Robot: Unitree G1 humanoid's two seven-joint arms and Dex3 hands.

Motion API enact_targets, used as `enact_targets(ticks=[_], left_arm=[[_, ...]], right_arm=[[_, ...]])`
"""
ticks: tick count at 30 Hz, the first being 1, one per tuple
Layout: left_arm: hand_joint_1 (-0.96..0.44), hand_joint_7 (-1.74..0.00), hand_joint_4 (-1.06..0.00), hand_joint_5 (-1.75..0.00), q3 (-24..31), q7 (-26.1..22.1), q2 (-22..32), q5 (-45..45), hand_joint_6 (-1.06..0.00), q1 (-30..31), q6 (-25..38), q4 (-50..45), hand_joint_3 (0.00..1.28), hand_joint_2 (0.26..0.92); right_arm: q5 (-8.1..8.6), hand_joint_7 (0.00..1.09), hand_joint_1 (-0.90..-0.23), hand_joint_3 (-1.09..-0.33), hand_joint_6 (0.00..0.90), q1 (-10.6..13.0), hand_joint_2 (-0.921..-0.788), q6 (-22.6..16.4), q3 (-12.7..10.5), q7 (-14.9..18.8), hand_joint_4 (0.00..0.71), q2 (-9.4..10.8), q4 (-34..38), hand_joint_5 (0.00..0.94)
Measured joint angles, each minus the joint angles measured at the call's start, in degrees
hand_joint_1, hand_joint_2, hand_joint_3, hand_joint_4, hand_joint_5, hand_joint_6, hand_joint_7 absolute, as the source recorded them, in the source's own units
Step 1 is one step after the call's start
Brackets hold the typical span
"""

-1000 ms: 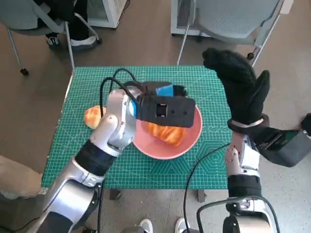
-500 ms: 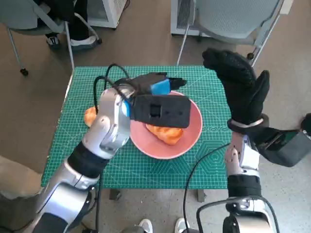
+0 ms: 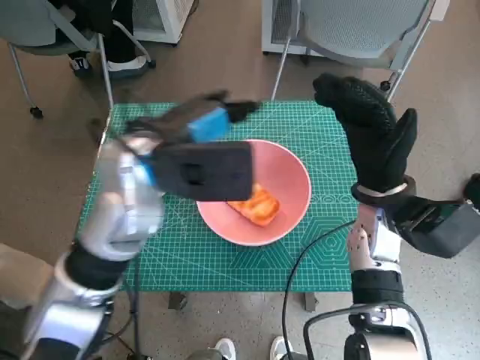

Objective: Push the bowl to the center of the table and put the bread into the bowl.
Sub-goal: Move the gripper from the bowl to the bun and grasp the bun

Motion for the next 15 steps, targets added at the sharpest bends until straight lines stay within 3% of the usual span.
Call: enact_targets(ticks=[15], left_arm=[[-0.27, -0.01, 0.00, 0.00, 12.3, 0.6, 9.5, -0.4, -0.21, 10.4, 1.6, -14.2, 0.03, 0.754]], right_arm=[[0.03, 0.39, -0.697, -0.874, 0.040, -0.1, -0.921, 0.0, 0.0, 0.0, 0.120, 0.0, 0.1, 0.001]])
